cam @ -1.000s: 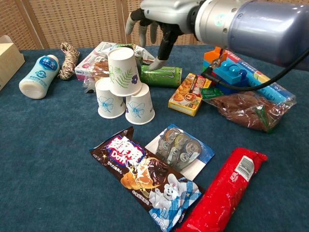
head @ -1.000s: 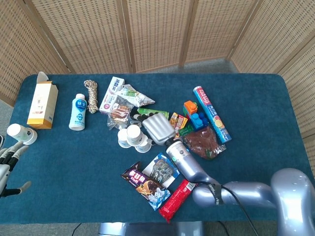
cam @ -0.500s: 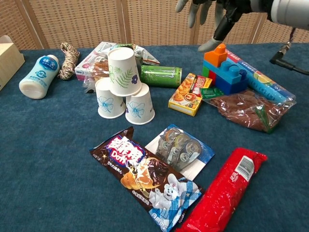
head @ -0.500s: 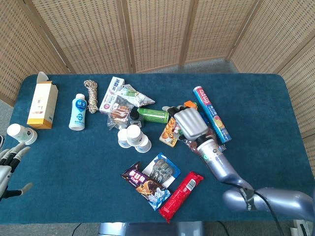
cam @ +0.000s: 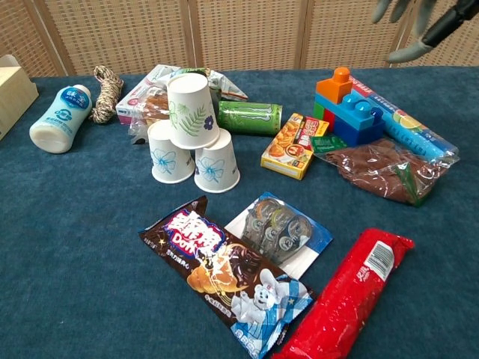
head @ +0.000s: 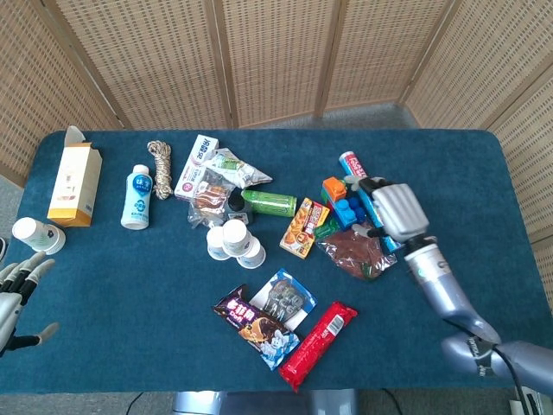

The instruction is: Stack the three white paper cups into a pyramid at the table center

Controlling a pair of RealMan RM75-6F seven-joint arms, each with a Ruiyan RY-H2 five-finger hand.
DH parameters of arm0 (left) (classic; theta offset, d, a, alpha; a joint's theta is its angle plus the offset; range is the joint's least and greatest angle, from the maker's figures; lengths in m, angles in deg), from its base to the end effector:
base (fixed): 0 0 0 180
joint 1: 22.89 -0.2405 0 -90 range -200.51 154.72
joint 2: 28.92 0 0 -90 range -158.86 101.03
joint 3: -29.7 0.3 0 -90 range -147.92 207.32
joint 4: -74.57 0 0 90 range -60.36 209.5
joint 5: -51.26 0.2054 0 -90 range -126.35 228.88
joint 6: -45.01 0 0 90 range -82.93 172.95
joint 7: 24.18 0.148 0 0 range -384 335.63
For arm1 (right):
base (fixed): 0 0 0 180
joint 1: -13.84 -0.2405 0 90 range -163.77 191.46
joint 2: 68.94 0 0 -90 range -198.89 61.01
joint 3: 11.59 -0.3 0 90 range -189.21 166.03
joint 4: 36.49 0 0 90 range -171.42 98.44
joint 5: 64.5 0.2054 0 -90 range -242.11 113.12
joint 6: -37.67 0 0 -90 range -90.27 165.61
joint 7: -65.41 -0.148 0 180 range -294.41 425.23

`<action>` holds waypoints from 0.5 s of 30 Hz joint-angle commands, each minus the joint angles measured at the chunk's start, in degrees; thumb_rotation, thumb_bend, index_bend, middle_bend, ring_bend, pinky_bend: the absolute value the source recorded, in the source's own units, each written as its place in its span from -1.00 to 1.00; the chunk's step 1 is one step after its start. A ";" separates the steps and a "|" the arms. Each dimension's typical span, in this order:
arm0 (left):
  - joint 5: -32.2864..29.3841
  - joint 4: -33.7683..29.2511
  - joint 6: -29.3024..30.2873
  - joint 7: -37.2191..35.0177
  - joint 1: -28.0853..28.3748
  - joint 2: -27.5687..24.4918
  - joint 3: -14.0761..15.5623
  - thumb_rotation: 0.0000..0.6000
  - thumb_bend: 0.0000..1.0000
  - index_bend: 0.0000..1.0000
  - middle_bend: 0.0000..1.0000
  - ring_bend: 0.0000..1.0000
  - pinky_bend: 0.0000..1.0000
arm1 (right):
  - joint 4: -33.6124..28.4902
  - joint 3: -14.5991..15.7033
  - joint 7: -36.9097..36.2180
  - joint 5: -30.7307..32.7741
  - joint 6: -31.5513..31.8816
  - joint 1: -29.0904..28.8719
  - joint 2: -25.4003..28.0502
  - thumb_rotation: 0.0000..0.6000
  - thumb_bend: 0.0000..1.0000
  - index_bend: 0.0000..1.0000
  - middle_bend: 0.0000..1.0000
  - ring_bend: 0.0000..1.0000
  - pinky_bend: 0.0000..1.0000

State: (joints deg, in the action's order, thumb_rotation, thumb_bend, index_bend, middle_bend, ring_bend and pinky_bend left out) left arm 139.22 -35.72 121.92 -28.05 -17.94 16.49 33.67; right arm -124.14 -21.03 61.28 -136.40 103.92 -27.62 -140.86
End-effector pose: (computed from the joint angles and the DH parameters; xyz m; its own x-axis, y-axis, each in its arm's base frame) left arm -0.3110 0.1555 0.2288 0.3421 0.2556 0.9042 0.9355 -0.0019 -0.3534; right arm -0.1942 -0.3986 0.1234 0.2488 -0.0520 0.9672 -0.9069 -0.3631 0.2137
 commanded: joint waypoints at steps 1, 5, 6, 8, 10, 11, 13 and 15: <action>0.09 0.03 0.08 0.19 -0.06 0.04 0.05 1.00 -0.43 -0.92 -1.00 -1.00 -1.00 | 4.62 1.61 -6.04 -2.57 2.95 4.86 1.44 1.00 -0.64 -0.56 -0.30 -0.34 -0.03; 0.21 -0.14 0.89 1.39 -0.44 0.47 0.02 1.00 -0.44 -0.92 -1.00 -1.00 -1.00 | 6.81 2.32 -8.67 -3.52 6.36 8.84 2.16 1.00 -0.68 -0.57 -0.32 -0.40 -0.06; 0.46 -0.26 0.84 1.12 -0.47 0.42 0.16 1.00 -0.44 -0.92 -1.00 -1.00 -1.00 | 6.82 2.42 -9.26 -3.52 6.82 9.62 2.38 1.00 -0.68 -0.57 -0.32 -0.40 -0.07; 0.88 -0.23 0.92 1.00 -0.54 0.29 0.33 1.00 -0.43 -0.92 -1.00 -1.00 -1.00 | 6.41 2.69 -10.55 -3.55 7.30 11.04 3.04 1.00 -0.67 -0.58 -0.36 -0.44 -0.11; 1.32 -0.27 1.16 1.19 -0.71 0.33 0.52 1.00 -0.43 -0.92 -1.00 -1.00 -1.00 | 5.81 3.23 -12.02 -4.13 7.53 12.43 4.23 1.00 -0.65 -0.59 -0.40 -0.48 -0.13; 1.57 -0.33 1.25 1.10 -0.79 0.32 0.64 1.00 -0.44 -0.92 -1.00 -1.00 -1.00 | 5.40 3.44 -12.37 -4.26 7.62 13.03 4.79 1.00 -0.63 -0.60 -0.43 -0.51 -0.15; 2.04 -0.32 1.63 1.13 -1.01 0.28 0.81 1.00 -0.44 -0.92 -1.00 -1.00 -1.00 | 3.95 3.91 -12.88 -4.57 8.23 14.57 6.09 1.00 -0.64 -0.63 -0.50 -0.58 -0.20; 2.43 -0.28 2.07 1.38 -1.25 0.39 0.93 1.00 -0.44 -0.92 -1.00 -1.00 -1.00 | 2.41 4.67 -12.14 -5.24 9.04 16.10 7.41 1.00 -0.67 -0.69 -0.58 -0.66 -0.29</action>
State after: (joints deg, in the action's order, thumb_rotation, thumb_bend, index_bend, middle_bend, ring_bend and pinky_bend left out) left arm 141.58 -36.01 123.92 -26.74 -19.12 16.84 34.53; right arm -120.71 -17.01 48.89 -141.07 112.29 -12.55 -134.28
